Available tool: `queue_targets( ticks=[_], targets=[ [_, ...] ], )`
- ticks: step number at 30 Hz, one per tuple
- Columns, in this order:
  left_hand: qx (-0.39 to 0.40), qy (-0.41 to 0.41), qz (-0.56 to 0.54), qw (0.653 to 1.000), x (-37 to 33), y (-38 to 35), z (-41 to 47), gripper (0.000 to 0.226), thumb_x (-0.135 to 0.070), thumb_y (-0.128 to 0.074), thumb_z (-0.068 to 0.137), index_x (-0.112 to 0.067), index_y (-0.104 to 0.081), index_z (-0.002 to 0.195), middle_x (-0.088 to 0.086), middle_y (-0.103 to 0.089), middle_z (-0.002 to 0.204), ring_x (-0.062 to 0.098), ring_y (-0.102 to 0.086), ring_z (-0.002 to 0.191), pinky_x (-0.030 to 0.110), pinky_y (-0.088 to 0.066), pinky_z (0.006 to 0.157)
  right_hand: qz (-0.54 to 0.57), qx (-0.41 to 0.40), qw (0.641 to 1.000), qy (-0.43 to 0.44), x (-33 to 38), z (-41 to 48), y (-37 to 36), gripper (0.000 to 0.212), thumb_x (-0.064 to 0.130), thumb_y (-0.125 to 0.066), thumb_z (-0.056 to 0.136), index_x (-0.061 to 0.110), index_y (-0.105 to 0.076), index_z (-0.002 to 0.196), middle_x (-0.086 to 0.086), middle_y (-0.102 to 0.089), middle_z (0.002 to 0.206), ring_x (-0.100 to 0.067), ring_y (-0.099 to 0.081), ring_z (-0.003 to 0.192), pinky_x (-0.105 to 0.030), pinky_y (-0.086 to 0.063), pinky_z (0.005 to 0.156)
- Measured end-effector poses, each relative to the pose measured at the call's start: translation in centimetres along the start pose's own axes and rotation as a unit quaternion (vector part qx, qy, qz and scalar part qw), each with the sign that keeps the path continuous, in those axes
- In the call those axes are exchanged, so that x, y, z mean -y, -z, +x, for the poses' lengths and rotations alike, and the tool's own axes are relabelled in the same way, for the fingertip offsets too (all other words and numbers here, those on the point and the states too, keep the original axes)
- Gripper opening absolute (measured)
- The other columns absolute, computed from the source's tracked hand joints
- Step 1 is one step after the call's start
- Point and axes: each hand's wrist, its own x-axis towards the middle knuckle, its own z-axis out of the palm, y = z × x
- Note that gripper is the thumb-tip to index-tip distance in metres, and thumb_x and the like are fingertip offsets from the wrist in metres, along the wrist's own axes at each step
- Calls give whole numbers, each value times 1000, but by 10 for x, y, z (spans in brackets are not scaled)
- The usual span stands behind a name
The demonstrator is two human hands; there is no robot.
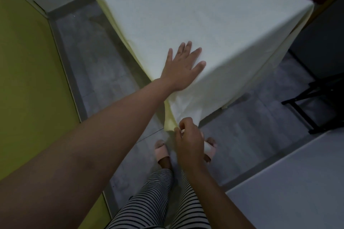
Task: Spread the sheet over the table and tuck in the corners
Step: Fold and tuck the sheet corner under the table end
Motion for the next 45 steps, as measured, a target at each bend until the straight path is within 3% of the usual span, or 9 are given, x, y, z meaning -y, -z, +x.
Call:
queue_targets(
  ticks=[3,8,14,18,25,31,37,41,45],
  targets=[
    [-5,3,-13,1000,0,1,-1,60,-55,-22,98,-28,-18,152,3,-1,161,15,6,148,44,11,116,46,15,998,-36,0,2,1,16,15,-63,86,20,-52,97,9,-53,84,-16,-53,81,-37,-43,81],
    [4,-5,-19,1000,5,4,-2,62,-58,-22,97,-29,-19,151,1,-2,161,14,6,148,42,11,116,0,81,997,7,-19,31,14,14,20,-67,82,17,-54,79,6,-52,79,-17,-49,82,-35,-40,75],
    [-15,-10,-19,1000,7,0,-3,61,-58,-23,97,-30,-21,151,0,-4,161,12,4,148,40,10,116,3,272,962,10,-44,56,33,21,18,-63,83,23,-45,73,7,-51,70,-10,-46,62,-29,-37,55],
    [-20,-8,-23,999,7,0,-3,60,-57,-24,97,-30,-22,150,-1,-6,161,12,3,148,39,10,116,-37,326,943,61,-46,48,28,16,12,-60,82,17,-50,93,-1,-59,86,-18,-55,78,-31,-39,61],
    [-29,-6,-21,999,5,0,-4,60,-57,-25,97,-29,-24,150,1,-8,161,13,1,148,40,8,116,-117,204,969,76,-62,63,37,7,9,-57,85,6,-58,92,-12,-54,93,-29,-53,86,-35,-37,65],
    [-33,-4,-22,999,5,-1,-3,60,-58,-26,96,-30,-26,149,0,-9,161,13,0,148,39,8,116,-94,55,994,14,-62,73,45,19,7,-58,82,16,-50,96,-6,-59,87,-29,-56,81,-34,-40,62],
    [-32,-4,-25,999,7,-2,-3,61,-59,-25,95,-32,-26,149,-1,-8,161,13,1,148,40,8,116,-113,103,988,30,-66,55,43,6,13,-55,89,13,-50,93,-12,-60,81,-33,-57,74,-41,-45,61],
    [-35,-6,-21,999,7,-2,-2,62,-60,-24,94,-31,-27,149,0,-10,161,13,0,148,40,8,116,-130,169,973,82,-59,23,32,16,9,-51,91,10,-58,105,-14,-64,88,-26,-57,75,-26,-33,59],
    [-33,-1,-21,999,6,-2,-2,61,-60,-24,94,-31,-27,149,0,-10,161,14,-1,148,39,8,116,-114,193,966,126,-51,17,21,25,-4,-59,81,1,-65,104,-17,-64,112,-34,-57,104,-29,-37,81]
  ],
)
